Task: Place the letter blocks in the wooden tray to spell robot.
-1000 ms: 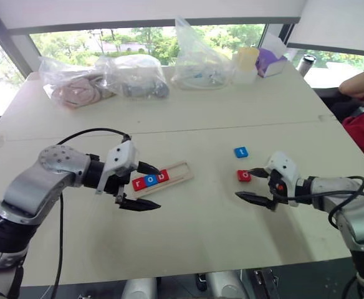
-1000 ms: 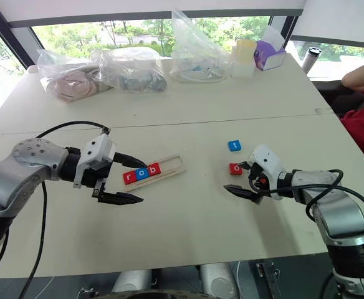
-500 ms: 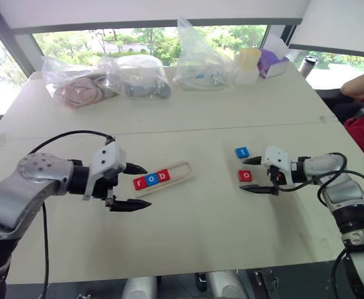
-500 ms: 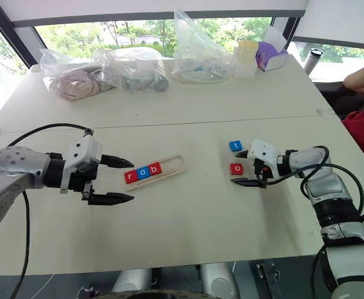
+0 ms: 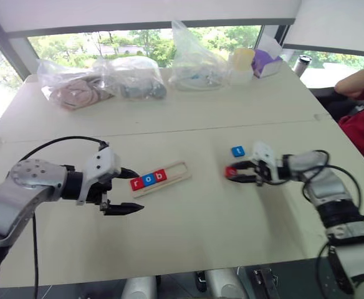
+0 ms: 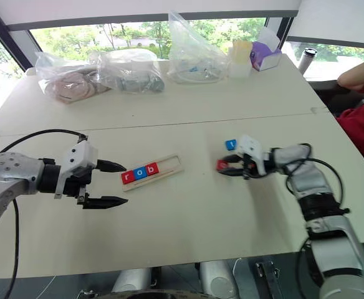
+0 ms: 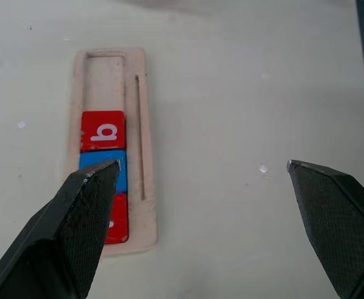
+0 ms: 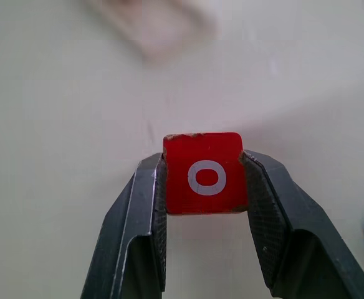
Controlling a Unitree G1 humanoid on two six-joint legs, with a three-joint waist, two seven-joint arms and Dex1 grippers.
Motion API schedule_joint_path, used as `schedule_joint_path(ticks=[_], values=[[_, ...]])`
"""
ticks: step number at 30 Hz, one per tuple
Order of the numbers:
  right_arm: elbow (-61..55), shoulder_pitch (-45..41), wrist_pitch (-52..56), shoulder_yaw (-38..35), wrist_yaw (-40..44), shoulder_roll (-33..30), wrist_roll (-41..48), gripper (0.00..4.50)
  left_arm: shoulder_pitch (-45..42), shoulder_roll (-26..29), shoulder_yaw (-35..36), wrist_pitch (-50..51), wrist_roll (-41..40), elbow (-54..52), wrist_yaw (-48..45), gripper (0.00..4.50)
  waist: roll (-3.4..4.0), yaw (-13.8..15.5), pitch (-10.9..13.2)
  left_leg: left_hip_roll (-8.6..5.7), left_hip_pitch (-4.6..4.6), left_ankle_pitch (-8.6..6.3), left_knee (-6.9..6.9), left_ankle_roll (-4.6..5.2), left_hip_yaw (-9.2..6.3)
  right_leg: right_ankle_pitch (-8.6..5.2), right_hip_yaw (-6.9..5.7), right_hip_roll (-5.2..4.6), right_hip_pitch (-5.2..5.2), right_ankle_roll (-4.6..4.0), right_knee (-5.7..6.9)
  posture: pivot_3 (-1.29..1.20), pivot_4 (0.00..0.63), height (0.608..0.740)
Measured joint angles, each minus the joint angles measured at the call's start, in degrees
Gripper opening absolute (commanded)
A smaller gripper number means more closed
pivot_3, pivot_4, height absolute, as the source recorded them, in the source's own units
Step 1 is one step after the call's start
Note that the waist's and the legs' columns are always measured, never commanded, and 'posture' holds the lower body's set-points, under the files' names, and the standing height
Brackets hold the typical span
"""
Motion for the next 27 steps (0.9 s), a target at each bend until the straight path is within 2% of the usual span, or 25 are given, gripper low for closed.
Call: schedule_joint_path(ticks=[4,10,18,27], values=[[-1.7,-6.4,2.9,4.4,-0.8,4.6,-1.4,1.16,1.8,-0.1,0.5,-0.5,0.9,1.6,1.2,4.5,-0.02,0.8,0.0,0.02,-0.1,0.0,-0.03,0.0,-0.1,-0.04,-0.13,0.04,0.01,-0.01,-0.1,0.0,0.15,0.74],[12.9,-12.9,-5.1,13.5,3.4,11.0,-8.0,1.16,3.4,-1.4,1.6,-0.4,0.9,1.3,3.9,4.5,-0.02,1.2,0.0,-0.05,-0.24,0.0,0.0,-0.01,0.03,0.08,-0.06,-0.12,-0.03,-0.09,-0.19,0.0,0.15,0.74],[29.1,-19.8,-14.9,14.3,6.1,17.0,-11.6,1.16,5.9,-2.6,2.6,0.7,0.5,-1.8,7.5,4.5,-0.02,1.0,0.0,-0.02,-0.42,0.01,0.02,-0.02,-0.07,0.12,-0.1,-0.1,-0.22,-0.09,-0.13,0.0,0.15,0.74],[39.0,-23.8,-21.0,14.0,6.4,19.7,-14.9,1.16,6.9,-2.7,3.9,1.6,-0.5,-2.9,9.2,4.5,-0.01,1.1,0.0,-0.03,-0.42,0.02,0.01,-0.05,-0.1,0.13,-0.14,-0.09,-0.23,-0.11,-0.12,0.0,0.15,0.74]])
